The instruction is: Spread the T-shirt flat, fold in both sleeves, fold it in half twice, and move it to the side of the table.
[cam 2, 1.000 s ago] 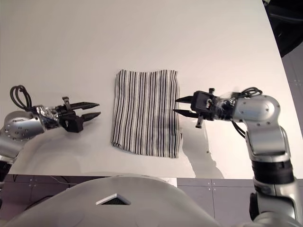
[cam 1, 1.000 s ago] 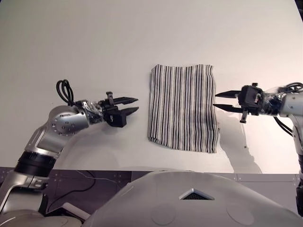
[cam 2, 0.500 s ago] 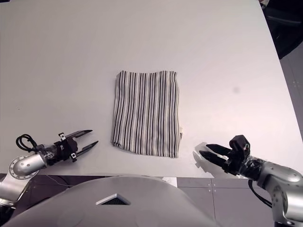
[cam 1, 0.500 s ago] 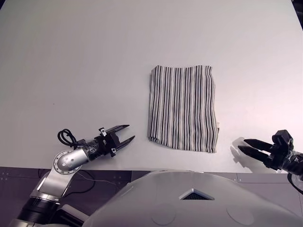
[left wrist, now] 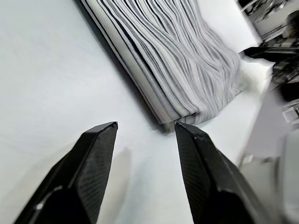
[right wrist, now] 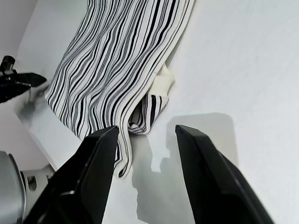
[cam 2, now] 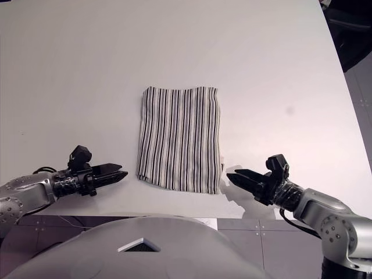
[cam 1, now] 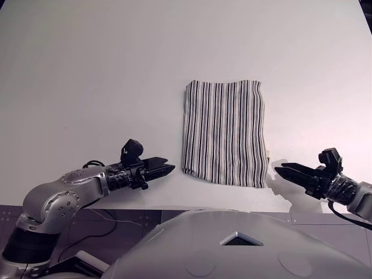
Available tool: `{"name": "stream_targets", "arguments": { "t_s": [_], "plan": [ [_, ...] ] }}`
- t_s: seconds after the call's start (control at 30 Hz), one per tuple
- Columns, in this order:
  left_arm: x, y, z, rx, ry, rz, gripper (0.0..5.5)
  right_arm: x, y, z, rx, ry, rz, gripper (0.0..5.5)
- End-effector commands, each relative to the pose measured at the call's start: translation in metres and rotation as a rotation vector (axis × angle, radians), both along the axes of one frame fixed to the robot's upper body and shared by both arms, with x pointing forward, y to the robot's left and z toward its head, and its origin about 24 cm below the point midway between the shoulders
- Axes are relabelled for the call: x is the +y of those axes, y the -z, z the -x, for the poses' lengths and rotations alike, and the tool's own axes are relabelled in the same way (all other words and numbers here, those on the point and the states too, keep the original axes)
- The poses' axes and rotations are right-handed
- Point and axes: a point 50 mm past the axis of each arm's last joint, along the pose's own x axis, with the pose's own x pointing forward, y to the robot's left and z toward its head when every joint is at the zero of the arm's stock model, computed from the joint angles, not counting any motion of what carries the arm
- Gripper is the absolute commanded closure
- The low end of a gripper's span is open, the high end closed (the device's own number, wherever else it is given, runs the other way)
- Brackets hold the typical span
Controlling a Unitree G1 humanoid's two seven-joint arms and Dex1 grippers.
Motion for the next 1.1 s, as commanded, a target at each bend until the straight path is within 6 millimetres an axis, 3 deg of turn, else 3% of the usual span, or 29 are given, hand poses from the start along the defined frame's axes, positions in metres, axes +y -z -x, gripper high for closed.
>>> {"name": "stream_targets", "arguments": {
  "t_s": [0.03,0.3,0.73,0.83,1.0,1.1],
  "plan": [
    [-0.005,-0.001,-0.002,0.0,0.046,-0.01,3.22,0.003,0.001,-0.001,0.028,-0.014,-0.009,3.27],
    [-0.021,0.012,-0.001,0.225,-0.036,0.139,3.22,0.015,0.019,-0.004,0.098,0.008,-0.072,3.27],
    [-0.03,0.018,-0.011,0.25,-0.037,0.124,3.22,0.025,0.031,-0.001,0.145,0.003,-0.082,3.27],
    [-0.031,0.015,-0.011,0.249,-0.03,0.14,3.2,0.023,0.03,0.002,0.154,-0.005,-0.077,3.75],
    [-0.037,0.016,-0.008,0.273,-0.034,0.185,3.2,0.021,0.031,0.006,0.167,-0.025,-0.067,4.01],
    [-0.039,0.016,-0.009,0.278,-0.041,0.196,3.72,0.024,0.031,0.006,0.166,-0.037,-0.076,4.61]
  ]
}}
